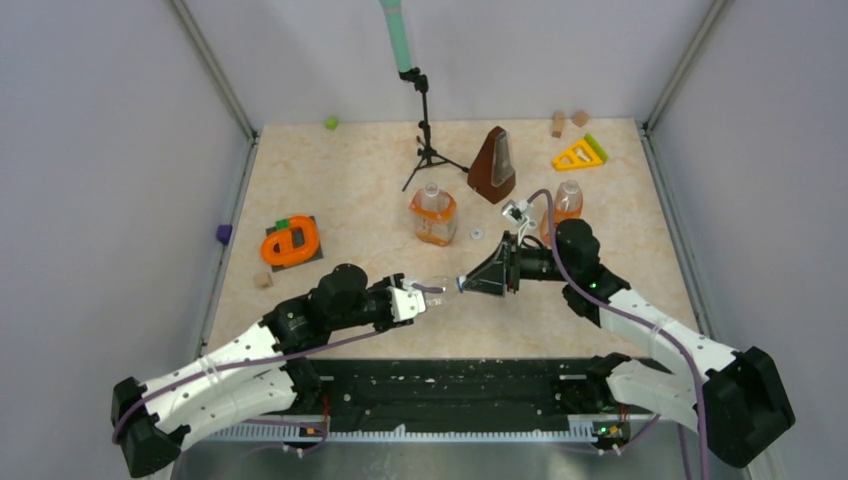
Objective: Unscrew the bottle caps
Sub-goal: Unscrew the bottle cap from the plastic bottle.
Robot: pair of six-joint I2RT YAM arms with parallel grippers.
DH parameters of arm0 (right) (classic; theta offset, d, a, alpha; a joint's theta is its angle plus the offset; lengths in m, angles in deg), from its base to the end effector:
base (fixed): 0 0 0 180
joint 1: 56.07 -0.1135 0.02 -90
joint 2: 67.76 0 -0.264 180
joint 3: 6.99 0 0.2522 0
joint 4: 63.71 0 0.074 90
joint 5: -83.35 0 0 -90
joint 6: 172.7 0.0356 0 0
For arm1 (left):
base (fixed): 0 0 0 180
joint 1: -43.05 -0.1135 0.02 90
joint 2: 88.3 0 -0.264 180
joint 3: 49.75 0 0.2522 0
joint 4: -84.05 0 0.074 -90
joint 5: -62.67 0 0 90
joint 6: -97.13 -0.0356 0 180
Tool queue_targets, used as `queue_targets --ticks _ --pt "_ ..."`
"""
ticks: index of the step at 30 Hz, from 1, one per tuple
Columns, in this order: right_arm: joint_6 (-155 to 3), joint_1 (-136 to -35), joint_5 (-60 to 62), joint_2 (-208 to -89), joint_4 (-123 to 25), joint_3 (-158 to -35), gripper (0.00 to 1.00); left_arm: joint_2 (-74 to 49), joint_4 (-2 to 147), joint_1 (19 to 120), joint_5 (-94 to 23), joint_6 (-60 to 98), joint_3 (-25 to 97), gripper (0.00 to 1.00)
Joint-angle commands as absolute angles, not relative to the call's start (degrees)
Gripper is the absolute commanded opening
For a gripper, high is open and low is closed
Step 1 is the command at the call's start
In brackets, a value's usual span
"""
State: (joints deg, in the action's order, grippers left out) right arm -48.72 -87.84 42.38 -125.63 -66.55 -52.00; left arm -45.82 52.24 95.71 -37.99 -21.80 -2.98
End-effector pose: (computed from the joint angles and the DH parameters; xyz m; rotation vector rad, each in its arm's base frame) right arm 0.1740 0.1394 0.2640 -0.6659 1.8467 1.5371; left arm 0.1000 -0.1419 0.2603 1.4402 1.4896 -0.4469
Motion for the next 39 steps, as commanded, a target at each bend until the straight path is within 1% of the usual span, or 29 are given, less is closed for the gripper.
queue_targets --ticks 1,4,6,9,12,14,16,18,20,27,33,35,36,37,38,39 --pt "-50.4 -88.1 43.6 -126.2 -67.8 -53.2 0.39 -46.6 57.4 96.0 -12.6 -23.8 -2.8 0.0" --pt "-50.5 -88.1 43.9 -126.5 -67.9 -53.1 0.4 -46.4 57.6 96.0 -12.7 -23.7 -2.9 0.0" --pt "-50.8 -88.3 44.2 -126.7 -67.6 -53.4 0.34 -46.4 57.6 96.0 -12.9 -23.7 -2.9 0.0" --pt "-50.8 -88.4 43.6 -126.2 -67.4 -53.6 0.3 -46.4 57.6 96.0 -13.3 -23.6 -2.9 0.0" --pt "-50.5 -88.6 44.1 -125.8 -68.8 -53.5 0.15 -46.4 57.6 96.1 -14.0 -23.5 -2.9 0.0" --pt "-51.9 -89.2 44.3 -125.7 -68.6 -53.6 0.0 -46.5 58.0 96.1 -15.2 -21.8 -2.9 0.0" --pt "-55.5 -90.1 43.5 -125.2 -66.1 -54.0 0.0 -46.7 58.1 96.1 -17.8 -18.5 -2.4 0.0" --pt "-61.3 -91.3 44.0 -124.7 -62.2 -55.5 0.0 -46.7 56.5 96.0 -24.6 -18.7 -1.6 0.0" --pt "-66.4 -92.2 45.2 -123.4 -62.2 -55.4 0.0 -46.5 55.1 96.0 -30.6 -19.1 -0.7 0.0" --pt "-83.8 -96.9 45.4 -118.3 -61.9 -54.7 0.0 -43.7 49.9 95.0 -39.5 -15.2 4.6 0.0" --pt "-85.7 -97.5 44.1 -118.2 -63.1 -54.7 0.0 -44.8 50.4 94.6 -44.6 -14.3 5.4 0.0" --pt "-85.1 -97.6 41.7 -119.5 -62.8 -55.5 0.0 -45.0 50.6 94.5 -43.7 -14.2 5.7 0.0" --pt "-84.4 -97.6 38.5 -120.4 -62.7 -55.9 0.03 -45.2 50.5 94.5 -42.3 -14.3 5.8 0.0" --pt "-82.3 -97.6 35.6 -120.9 -62.5 -56.4 0.13 -45.4 50.6 94.6 -40.9 -14.8 5.5 0.0" --pt "-79.7 -97.6 33.1 -121.6 -62.1 -57.1 0.18 -45.8 50.8 94.6 -38.8 -15.8 4.9 0.0" --pt "-78.3 -97.6 32.4 -122.6 -61.9 -57.7 0.2 -45.9 51.3 94.6 -36.4 -16.5 4.1 0.0"
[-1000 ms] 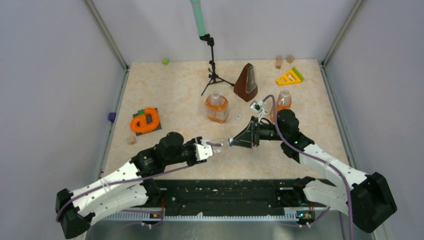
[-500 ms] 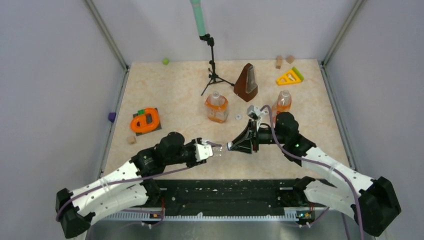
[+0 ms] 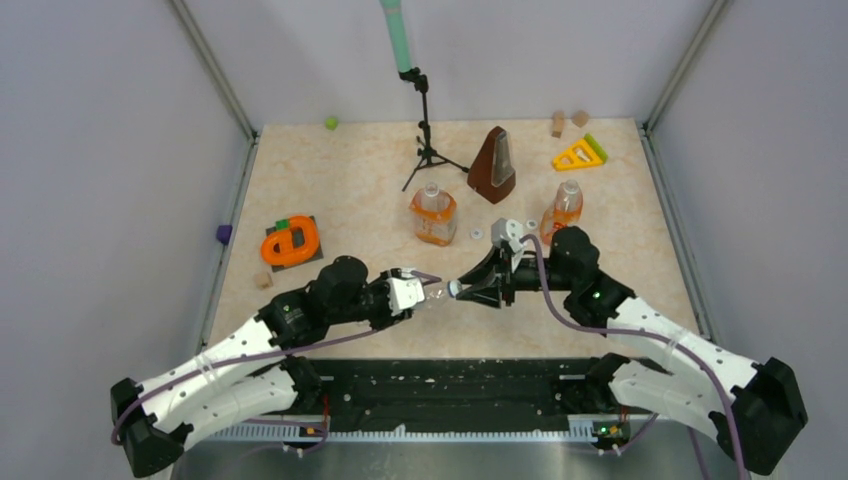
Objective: Unscrew the bottle caps
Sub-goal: Unscrew the bottle cap from the plastic bottle.
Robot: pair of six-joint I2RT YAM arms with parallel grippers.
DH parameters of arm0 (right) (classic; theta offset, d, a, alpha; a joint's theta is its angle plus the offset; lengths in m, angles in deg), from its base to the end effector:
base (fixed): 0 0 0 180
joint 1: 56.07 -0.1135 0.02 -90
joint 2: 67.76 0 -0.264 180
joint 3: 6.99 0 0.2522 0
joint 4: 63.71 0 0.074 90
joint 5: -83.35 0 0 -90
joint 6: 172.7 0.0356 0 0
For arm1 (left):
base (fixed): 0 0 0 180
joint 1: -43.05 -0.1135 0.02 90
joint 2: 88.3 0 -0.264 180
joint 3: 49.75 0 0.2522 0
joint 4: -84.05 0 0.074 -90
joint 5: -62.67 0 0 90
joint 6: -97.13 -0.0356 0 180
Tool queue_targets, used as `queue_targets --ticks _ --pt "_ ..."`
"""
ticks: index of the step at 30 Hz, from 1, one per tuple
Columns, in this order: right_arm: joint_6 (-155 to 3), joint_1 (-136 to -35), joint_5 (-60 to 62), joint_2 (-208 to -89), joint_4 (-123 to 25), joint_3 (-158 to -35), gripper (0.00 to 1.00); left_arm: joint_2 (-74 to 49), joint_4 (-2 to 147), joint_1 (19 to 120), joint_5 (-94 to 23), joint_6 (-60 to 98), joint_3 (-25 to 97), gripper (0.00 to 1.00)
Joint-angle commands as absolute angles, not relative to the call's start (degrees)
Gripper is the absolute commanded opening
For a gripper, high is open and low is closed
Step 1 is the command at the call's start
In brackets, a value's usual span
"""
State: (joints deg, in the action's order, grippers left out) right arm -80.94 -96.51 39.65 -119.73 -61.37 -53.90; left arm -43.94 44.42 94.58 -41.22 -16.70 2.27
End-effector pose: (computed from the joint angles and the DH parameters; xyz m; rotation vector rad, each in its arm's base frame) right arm 0.1404 0.1534 0.2865 -1.1658 1.3930 1.2161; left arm 0.1011 -0.1410 0.2742 1.4318 1.6158 -0.5407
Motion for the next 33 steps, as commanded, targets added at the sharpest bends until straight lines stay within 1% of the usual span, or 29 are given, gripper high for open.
queue_targets --ticks 1,4,10,11,12,15,18,25,26,27,28,33 --pt "-76.8 -97.6 32.5 -123.5 -62.0 -58.2 0.23 -45.9 52.1 94.6 -33.7 -17.0 3.3 0.0" --pt "-71.9 -97.6 33.0 -125.8 -63.3 -59.2 0.25 -44.7 51.9 94.6 -28.3 -18.3 2.5 0.0" --pt "-70.2 -97.6 31.2 -127.3 -61.4 -60.0 0.26 -43.5 50.2 94.6 -25.5 -18.4 3.2 0.0" --pt "-69.7 -97.6 31.5 -127.4 -61.9 -59.8 0.31 -43.6 50.2 94.6 -25.4 -18.4 3.1 0.0" --pt "-69.4 -97.6 32.1 -127.6 -62.2 -59.8 0.35 -43.7 50.2 94.7 -25.2 -18.4 3.1 0.0" --pt "-68.1 -97.6 32.3 -128.1 -62.6 -60.1 0.37 -44.1 50.0 94.6 -24.2 -18.0 3.0 0.0" --pt "-66.9 -97.6 31.5 -128.7 -63.1 -60.0 0.47 -44.4 50.1 94.7 -24.0 -18.0 2.6 0.0" --pt "-65.3 -97.6 30.5 -128.7 -64.8 -59.9 0.47 -44.5 50.1 94.7 -24.3 -17.7 2.6 0.0" --pt "-64.6 -97.6 30.4 -128.8 -65.4 -59.9 0.5 -44.6 50.0 94.7 -24.1 -17.7 2.6 0.0" --pt "-63.7 -97.6 30.5 -128.9 -65.9 -60.1 0.54 -44.5 49.8 94.8 -23.8 -17.7 2.6 0.0" --pt "-63.0 -97.5 30.7 -129.2 -65.9 -60.5 0.55 -44.4 49.7 94.8 -23.5 -17.8 2.6 0.0" --pt "-61.8 -97.5 31.3 -131.0 -65.7 -61.8 0.55 -44.0 49.5 95.1 -22.4 -17.7 2.6 0.0"
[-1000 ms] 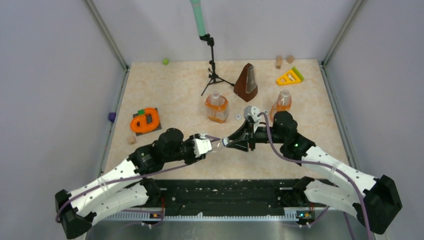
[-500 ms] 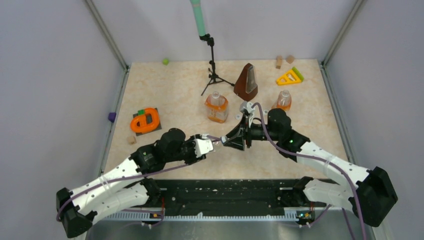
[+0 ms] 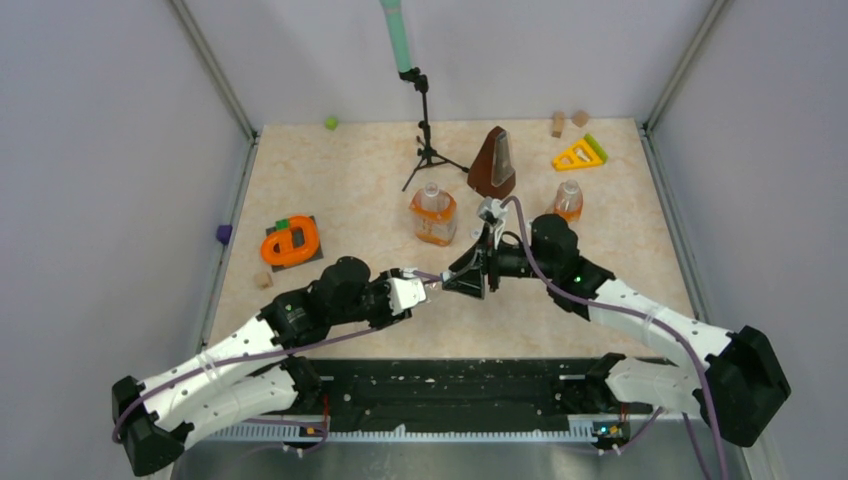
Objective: Unscrew the bottle caps
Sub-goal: Unscrew the bottle cap from the plastic bottle.
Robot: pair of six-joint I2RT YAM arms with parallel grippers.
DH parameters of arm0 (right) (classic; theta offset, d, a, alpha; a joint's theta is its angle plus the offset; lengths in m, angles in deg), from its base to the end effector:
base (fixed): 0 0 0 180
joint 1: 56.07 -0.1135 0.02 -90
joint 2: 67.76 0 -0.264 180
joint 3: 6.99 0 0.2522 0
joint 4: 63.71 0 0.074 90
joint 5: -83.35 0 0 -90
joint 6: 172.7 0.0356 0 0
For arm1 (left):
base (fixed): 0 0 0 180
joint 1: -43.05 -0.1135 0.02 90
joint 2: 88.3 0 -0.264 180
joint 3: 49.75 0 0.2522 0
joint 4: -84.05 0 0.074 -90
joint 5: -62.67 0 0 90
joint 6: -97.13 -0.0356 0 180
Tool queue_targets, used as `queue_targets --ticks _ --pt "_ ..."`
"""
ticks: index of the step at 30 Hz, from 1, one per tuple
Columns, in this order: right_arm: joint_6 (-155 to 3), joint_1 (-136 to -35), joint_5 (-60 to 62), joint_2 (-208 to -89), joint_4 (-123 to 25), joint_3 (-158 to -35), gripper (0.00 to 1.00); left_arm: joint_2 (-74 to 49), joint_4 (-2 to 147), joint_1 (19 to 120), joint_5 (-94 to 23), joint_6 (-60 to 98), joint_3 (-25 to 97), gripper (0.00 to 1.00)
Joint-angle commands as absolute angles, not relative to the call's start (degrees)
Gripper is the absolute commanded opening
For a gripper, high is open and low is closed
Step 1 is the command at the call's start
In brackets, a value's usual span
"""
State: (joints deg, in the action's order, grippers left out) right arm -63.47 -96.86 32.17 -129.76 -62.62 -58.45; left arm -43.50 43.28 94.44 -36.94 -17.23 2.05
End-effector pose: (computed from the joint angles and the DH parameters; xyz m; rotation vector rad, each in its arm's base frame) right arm 0.1699 0.1761 0.2800 -0.8729 1.7277 1.3262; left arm 0.1037 -0.1394 0.2696 1.4180 1.6635 -0.4511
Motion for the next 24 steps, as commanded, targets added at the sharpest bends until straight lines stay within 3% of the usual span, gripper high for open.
queue_targets --ticks 1,15,20,23,24 --pt "-61.7 -97.5 31.8 -131.3 -65.9 -61.8 0.54 -44.1 49.5 95.2 -22.2 -17.7 2.6 0.0" --pt "-59.2 -97.0 32.7 -131.2 -68.0 -61.4 0.45 -43.7 49.5 95.3 -19.9 -17.2 2.6 0.0" --pt "-60.0 -97.0 32.7 -131.3 -66.5 -61.1 0.22 -44.2 49.8 95.3 -18.8 -16.8 2.8 0.0" --pt "-60.0 -97.0 34.5 -131.6 -66.5 -60.9 0.18 -44.4 50.7 95.3 -18.8 -16.4 2.6 0.0" --pt "-59.6 -97.0 34.5 -131.6 -66.9 -60.7 0.24 -44.4 50.9 95.3 -19.0 -16.3 2.6 0.0"
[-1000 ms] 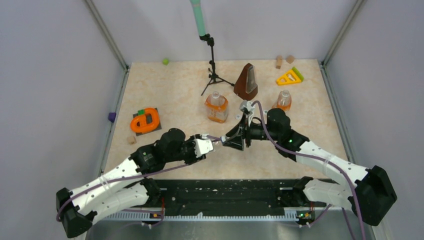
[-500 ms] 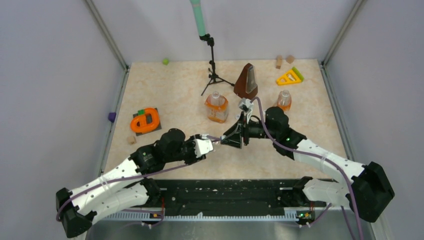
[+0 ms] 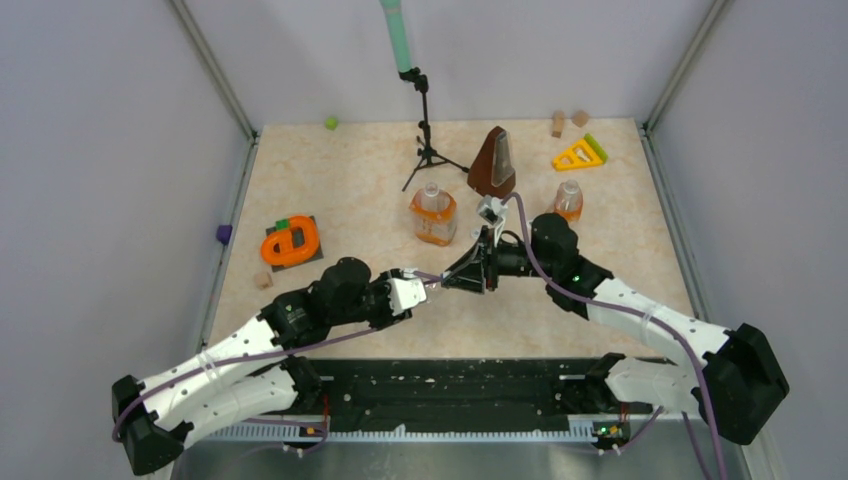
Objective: Unscrew the bottle caps
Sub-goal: Unscrew the bottle cap from the plastic bottle.
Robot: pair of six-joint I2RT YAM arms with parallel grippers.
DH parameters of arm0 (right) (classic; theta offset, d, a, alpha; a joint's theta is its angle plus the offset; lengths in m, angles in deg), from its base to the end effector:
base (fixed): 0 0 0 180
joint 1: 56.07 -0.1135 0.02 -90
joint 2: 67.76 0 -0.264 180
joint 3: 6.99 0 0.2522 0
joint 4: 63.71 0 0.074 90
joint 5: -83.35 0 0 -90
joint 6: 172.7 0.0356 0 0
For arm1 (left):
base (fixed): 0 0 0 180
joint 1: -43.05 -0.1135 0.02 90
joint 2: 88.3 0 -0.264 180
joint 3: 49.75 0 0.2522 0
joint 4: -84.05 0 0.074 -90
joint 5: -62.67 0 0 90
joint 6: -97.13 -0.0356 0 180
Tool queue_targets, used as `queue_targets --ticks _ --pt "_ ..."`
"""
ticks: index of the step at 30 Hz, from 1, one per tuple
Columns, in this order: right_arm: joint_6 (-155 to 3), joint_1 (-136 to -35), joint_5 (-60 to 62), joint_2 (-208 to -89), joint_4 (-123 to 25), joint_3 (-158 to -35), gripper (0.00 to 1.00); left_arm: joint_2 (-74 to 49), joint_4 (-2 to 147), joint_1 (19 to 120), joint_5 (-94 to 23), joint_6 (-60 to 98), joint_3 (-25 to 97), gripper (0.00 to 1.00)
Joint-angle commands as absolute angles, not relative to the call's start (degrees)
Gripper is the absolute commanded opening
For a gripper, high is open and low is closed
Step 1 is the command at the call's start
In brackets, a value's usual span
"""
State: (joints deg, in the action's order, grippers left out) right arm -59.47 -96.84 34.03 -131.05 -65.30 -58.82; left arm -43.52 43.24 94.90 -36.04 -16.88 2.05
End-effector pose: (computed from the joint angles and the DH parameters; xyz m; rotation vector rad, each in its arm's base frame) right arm 0.1727 0.1795 0.2819 -0.8477 1.7314 1.3988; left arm 0.1030 -0.1399 0.2696 1.4130 1.6686 -0.4422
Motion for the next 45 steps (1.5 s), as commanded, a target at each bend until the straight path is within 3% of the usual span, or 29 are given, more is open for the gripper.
queue_targets --ticks 1,2,3,18,22,24,26,30,45 --pt "-59.6 -97.0 34.8 -131.6 -66.8 -60.8 0.39 -44.3 51.2 95.3 -19.1 -16.4 2.6 0.0" --pt "-59.6 -97.0 34.8 -131.7 -66.4 -60.9 0.48 -44.3 51.1 95.4 -19.1 -16.3 2.7 0.0" --pt "-59.9 -97.0 34.6 -131.6 -66.0 -61.0 0.49 -44.3 51.0 95.3 -19.1 -16.3 2.8 0.0" --pt "-57.8 -93.7 38.3 -129.3 -67.2 -60.3 0.51 -44.6 50.7 95.3 -18.4 -16.3 2.3 0.0" --pt "-57.7 -93.7 39.2 -130.1 -67.3 -60.2 0.45 -44.3 50.8 95.3 -18.5 -16.3 2.4 0.0" --pt "-57.9 -93.7 39.1 -130.4 -67.1 -60.2 0.28 -44.3 50.8 95.4 -18.6 -16.3 2.4 0.0" --pt "-58.9 -93.7 39.4 -130.7 -66.3 -60.4 0.23 -44.4 50.8 95.3 -18.4 -16.3 2.5 0.0" --pt "-62.2 -93.7 40.3 -130.5 -64.4 -60.8 0.0 -44.8 51.2 95.3 -18.8 -13.6 2.6 0.0" --pt "-94.9 -98.9 45.0 -127.3 -44.2 -66.1 0.0 -47.3 51.8 90.4 -45.6 -8.0 6.0 0.0"
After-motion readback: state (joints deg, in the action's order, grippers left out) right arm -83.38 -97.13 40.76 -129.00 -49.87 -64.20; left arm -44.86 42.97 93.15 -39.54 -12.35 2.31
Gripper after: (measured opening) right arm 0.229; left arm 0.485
